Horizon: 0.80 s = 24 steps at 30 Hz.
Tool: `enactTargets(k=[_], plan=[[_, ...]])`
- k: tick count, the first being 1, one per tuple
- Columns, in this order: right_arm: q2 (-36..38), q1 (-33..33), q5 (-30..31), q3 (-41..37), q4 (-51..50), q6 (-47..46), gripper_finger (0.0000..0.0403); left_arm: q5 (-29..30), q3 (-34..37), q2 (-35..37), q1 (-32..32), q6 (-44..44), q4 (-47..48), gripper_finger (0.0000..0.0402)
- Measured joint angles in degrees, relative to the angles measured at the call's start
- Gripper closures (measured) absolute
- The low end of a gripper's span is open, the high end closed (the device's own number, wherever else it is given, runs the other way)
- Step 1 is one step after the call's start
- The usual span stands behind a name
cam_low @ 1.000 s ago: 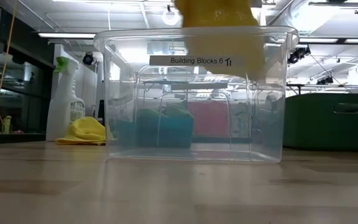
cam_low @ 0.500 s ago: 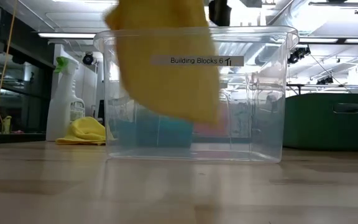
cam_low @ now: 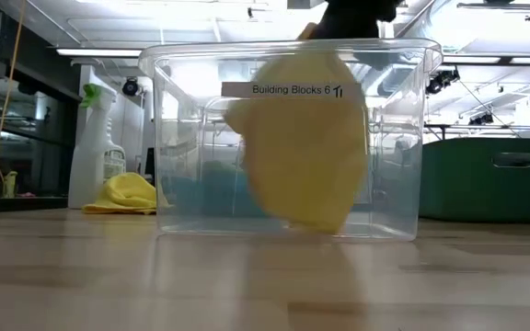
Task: Sort microfiber towel by color & place in baskets
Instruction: Put the bottom yellow microfiber cloth into the transparent bin, then put the yellow microfiber cloth into the transparent bin
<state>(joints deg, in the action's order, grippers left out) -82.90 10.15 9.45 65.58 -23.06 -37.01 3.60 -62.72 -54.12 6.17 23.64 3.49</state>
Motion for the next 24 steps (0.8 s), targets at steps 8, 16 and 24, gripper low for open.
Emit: enactTargets(k=[8,16,24], plan=[[-2.3,1.2,-4.0,0.0,0.4,3.4,0.0370,10.0,0.0,-6.5,-10.7,3.4,-5.1,0.0216],[-0.8,1.1,-5.3,0.4,-1.2,4.0,0.0193,13.9,-1.4,-6.2,-12.6,-0.5,-5.6,0.0216],[1.0,-0.1,-3.8,5.6,-2.4,4.1,0.0065,25.5,-11.7,-6.6,-9.5,-1.4,26.6,0.0216]])
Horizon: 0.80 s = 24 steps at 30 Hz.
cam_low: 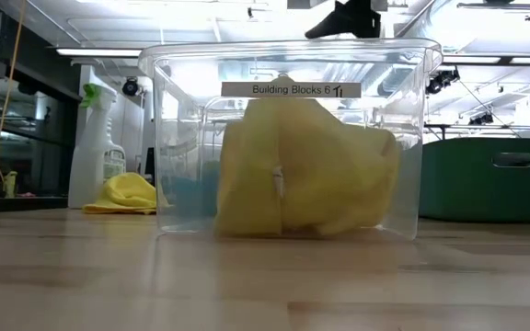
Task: Sort microfiber towel by color & place in baskets
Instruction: Put the yellow microfiber cloth into the transparent bin
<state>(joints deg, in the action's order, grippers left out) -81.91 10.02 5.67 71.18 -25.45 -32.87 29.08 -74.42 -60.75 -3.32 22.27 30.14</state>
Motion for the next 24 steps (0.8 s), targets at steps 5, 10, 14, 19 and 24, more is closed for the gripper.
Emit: enactTargets(k=[5,10,14,19,24], plan=[[0.0,-1.5,5.1,4.4,-3.4,-0.1,0.0050,-1.0,-0.1,-4.5,9.4,8.2,31.7,0.0216],[0.0,-3.3,8.0,8.0,-5.7,-0.2,0.0050,-4.3,12.0,-8.1,19.2,12.1,43.0,0.0216],[0.0,-4.3,10.5,9.6,-6.7,-2.2,0.0050,-8.0,24.9,-7.3,23.2,16.0,33.6,0.0216],[-0.1,-4.8,10.8,9.9,-7.1,-4.6,0.0050,-12.2,35.4,-5.3,24.8,23.6,21.3,0.0216],[-0.1,-4.8,10.8,9.9,-7.9,-5.7,0.0050,-7.8,39.9,-5.4,24.8,30.5,11.8,0.0216]])
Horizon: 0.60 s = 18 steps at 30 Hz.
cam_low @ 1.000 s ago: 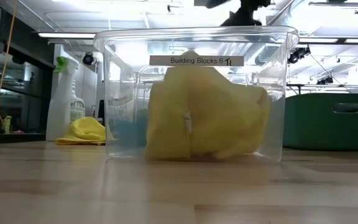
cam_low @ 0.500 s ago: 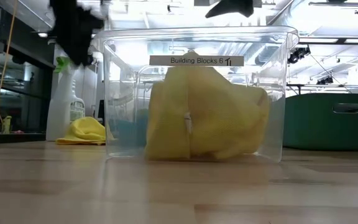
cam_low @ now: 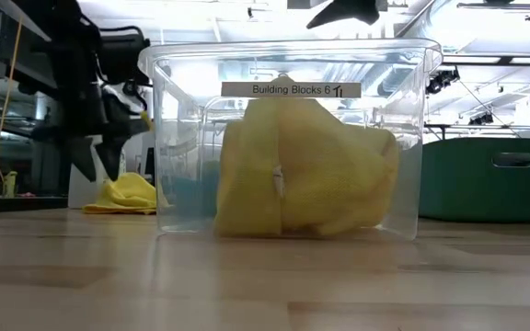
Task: Sort microfiber towel by color & place in baskets
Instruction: Put the yellow microfiber cloth into the transparent bin
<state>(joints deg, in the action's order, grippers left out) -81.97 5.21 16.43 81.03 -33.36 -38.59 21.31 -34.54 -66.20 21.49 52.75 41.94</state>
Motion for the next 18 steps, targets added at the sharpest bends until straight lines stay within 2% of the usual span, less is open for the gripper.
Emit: enactTargets(k=[4,10,18], plan=[[0.0,0.0,-0.1,0.0,-0.9,0.0,0.0050,3.0,1.5,-1.7,1.7,3.9,-4.1,0.0216],[0.0,0.0,-0.1,0.0,-2.8,-0.4,0.0050,1.8,3.6,-4.6,5.0,7.8,-9.4,0.0216],[0.0,0.1,-0.4,0.0,-3.5,-0.1,0.0050,1.1,3.8,-11.3,6.0,10.1,-15.5,0.0216]])
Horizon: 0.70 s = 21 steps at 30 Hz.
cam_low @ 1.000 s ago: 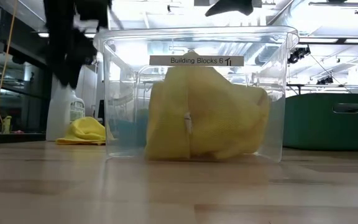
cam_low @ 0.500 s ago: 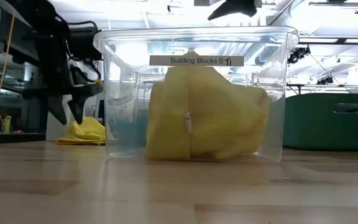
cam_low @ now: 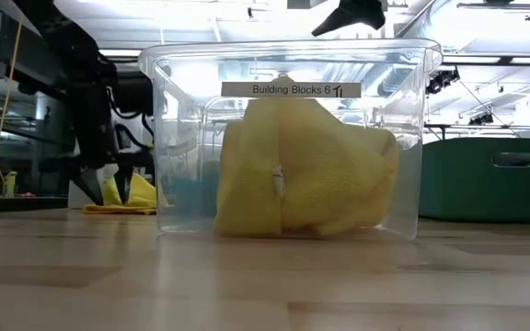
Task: Sort microfiber towel by color & place in baskets
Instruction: Put the yellow microfiber cloth into the transparent bin
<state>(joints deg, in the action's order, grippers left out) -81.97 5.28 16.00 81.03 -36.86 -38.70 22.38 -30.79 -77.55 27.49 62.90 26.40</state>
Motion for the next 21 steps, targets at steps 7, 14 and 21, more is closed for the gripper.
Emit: enactTargets(k=[7,14,21], plan=[[0.0,0.0,-0.1,0.0,-0.7,-0.4,0.0050,-3.8,-0.4,-5.1,-1.3,-5.5,-0.4,0.0248],[0.0,0.0,-2.7,0.0,-0.7,-1.4,0.0050,-9.6,-0.1,0.8,-6.8,-9.9,8.7,0.0389],[0.0,0.8,-4.3,0.0,0.0,-1.0,0.0050,-9.8,-0.7,19.8,-15.9,-4.9,22.1,0.0397]])
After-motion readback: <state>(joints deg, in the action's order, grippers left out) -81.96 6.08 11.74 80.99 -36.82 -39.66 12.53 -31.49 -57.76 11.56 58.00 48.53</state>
